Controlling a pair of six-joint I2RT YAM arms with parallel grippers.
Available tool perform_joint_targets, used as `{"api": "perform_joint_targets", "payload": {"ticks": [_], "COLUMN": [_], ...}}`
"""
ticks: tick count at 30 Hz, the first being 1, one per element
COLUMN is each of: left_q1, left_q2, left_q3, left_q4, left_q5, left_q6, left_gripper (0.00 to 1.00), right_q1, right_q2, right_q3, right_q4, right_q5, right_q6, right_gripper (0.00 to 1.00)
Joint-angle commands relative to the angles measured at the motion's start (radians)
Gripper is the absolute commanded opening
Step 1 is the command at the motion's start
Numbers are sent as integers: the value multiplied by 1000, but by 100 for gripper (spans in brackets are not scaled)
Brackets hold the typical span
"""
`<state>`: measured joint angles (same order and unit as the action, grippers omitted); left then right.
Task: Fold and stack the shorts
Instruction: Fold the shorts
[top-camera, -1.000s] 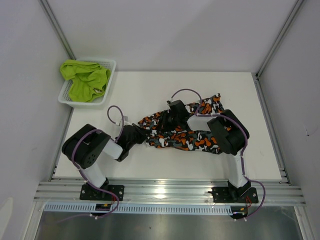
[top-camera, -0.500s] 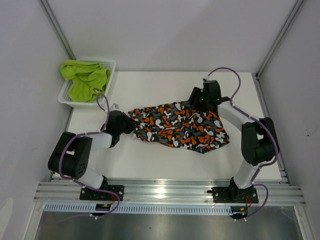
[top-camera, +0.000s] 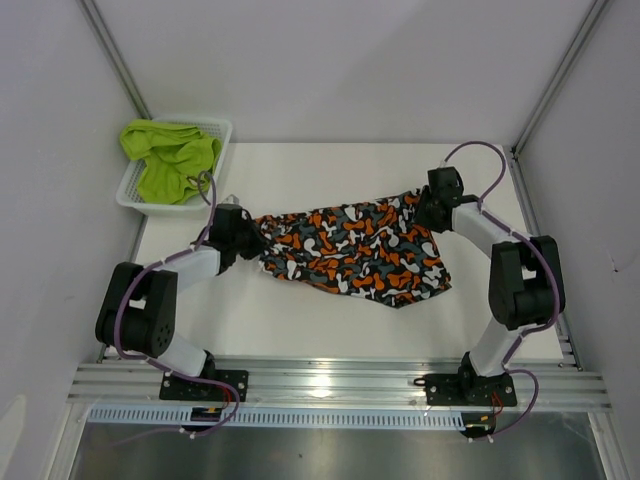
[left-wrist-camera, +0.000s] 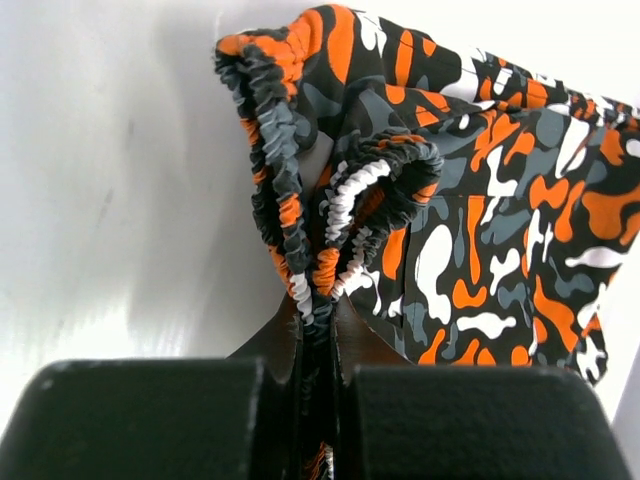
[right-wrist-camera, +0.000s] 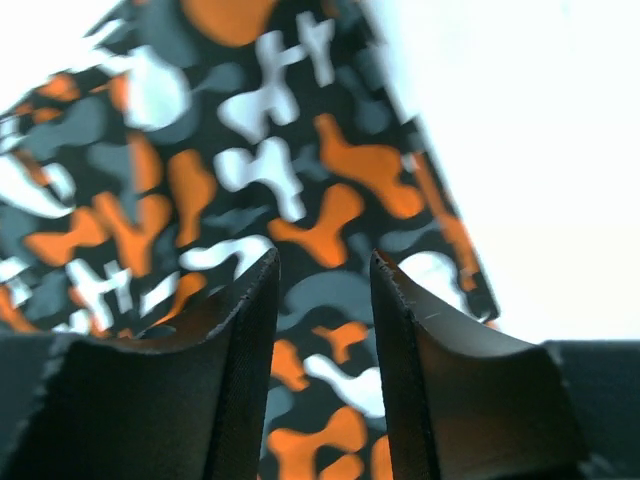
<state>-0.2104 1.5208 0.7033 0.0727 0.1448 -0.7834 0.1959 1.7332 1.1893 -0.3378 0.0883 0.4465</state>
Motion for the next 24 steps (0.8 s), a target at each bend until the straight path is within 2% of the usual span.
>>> {"api": "perform_joint_targets", "payload": {"ticks": [1, 6, 16, 19, 24], "left_q1": [13, 13, 13, 13, 12], "left_q2": [-30, -31, -22, -24, -17], "left_q3": [59, 55, 55, 55, 58], "left_q4": [-53, -50, -48, -47, -48], "left_q5": [-47, -65, -71, -73, -76], "left_q6": [68, 88, 104, 102, 101], "left_gripper": [0, 0, 0, 0, 0], "right_q1": [-15, -15, -3, -1, -1], "right_q2": [37, 133, 187, 183, 181], "right_q3": [4, 68, 56, 40, 29], "right_q4": [-9, -49, -50, -44, -43], "right_q5": [80, 113, 140, 136, 122], "right_q6": [-34, -55, -63, -63, -63], "right_gripper": [43, 44, 41, 34, 6]}}
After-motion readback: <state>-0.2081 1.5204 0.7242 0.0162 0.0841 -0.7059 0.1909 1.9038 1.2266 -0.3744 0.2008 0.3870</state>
